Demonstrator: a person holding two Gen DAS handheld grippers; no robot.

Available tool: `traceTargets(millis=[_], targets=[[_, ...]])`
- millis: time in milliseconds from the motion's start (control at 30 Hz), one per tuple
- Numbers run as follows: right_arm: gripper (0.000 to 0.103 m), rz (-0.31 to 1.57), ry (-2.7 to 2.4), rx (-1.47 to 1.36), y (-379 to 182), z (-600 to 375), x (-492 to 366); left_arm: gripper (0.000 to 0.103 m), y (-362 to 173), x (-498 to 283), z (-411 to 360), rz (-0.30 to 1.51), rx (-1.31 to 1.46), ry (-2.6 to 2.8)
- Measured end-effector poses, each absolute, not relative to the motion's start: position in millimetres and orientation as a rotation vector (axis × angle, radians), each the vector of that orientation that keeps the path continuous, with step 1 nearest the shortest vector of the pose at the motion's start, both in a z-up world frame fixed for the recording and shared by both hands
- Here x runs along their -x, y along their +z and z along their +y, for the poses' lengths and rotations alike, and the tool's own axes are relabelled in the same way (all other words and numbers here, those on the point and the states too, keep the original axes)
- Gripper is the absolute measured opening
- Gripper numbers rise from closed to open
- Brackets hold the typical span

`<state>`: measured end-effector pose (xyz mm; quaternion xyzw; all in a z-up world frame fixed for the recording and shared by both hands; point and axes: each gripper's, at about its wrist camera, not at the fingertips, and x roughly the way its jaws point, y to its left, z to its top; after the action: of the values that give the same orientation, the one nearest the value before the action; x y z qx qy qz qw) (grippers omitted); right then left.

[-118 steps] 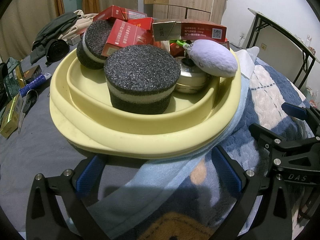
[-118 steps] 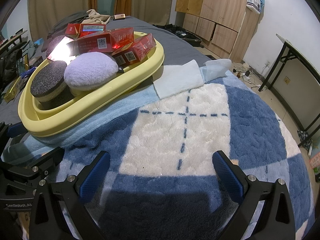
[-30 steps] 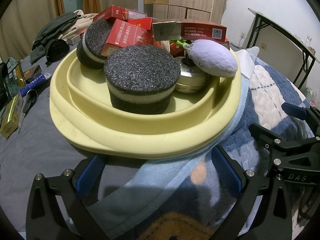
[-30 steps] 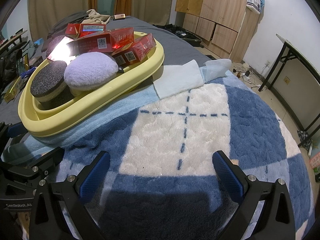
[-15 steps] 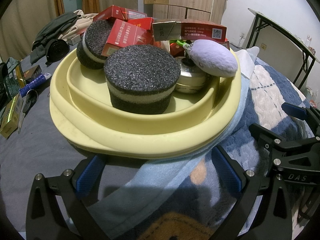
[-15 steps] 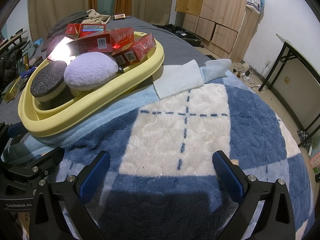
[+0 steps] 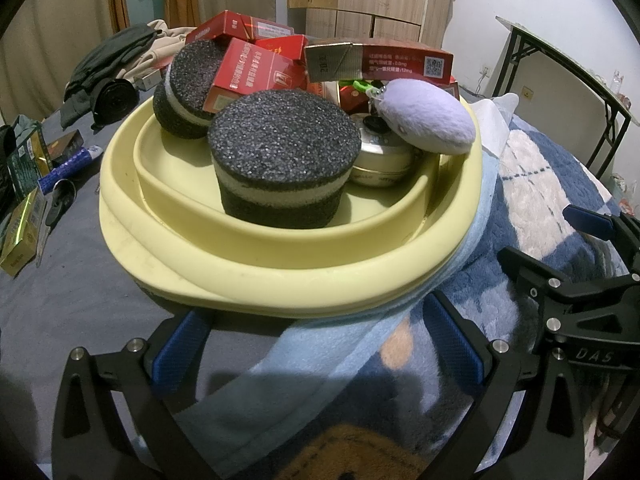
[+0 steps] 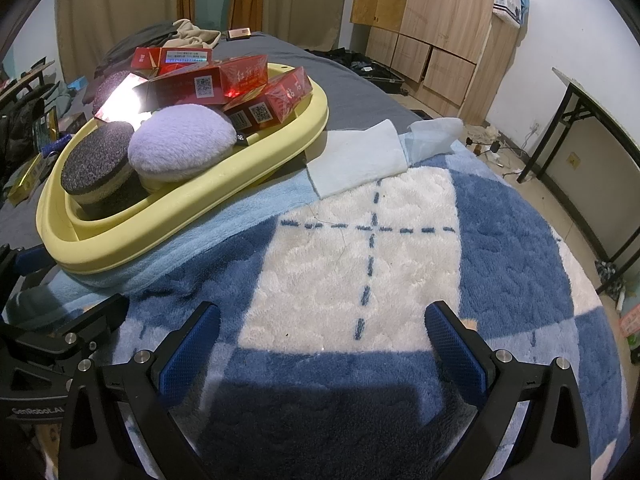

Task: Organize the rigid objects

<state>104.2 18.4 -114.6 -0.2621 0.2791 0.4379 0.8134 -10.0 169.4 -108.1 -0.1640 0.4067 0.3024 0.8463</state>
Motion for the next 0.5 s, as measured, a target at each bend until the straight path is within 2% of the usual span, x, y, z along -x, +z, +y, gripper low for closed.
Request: traceTargets(millis=[500], targets=[[0.103,0.599,0.938,0.556,-113.4,16.6,-106.5,0.103,-107.9,10.2,169.3,0.858,0.345,0.638]])
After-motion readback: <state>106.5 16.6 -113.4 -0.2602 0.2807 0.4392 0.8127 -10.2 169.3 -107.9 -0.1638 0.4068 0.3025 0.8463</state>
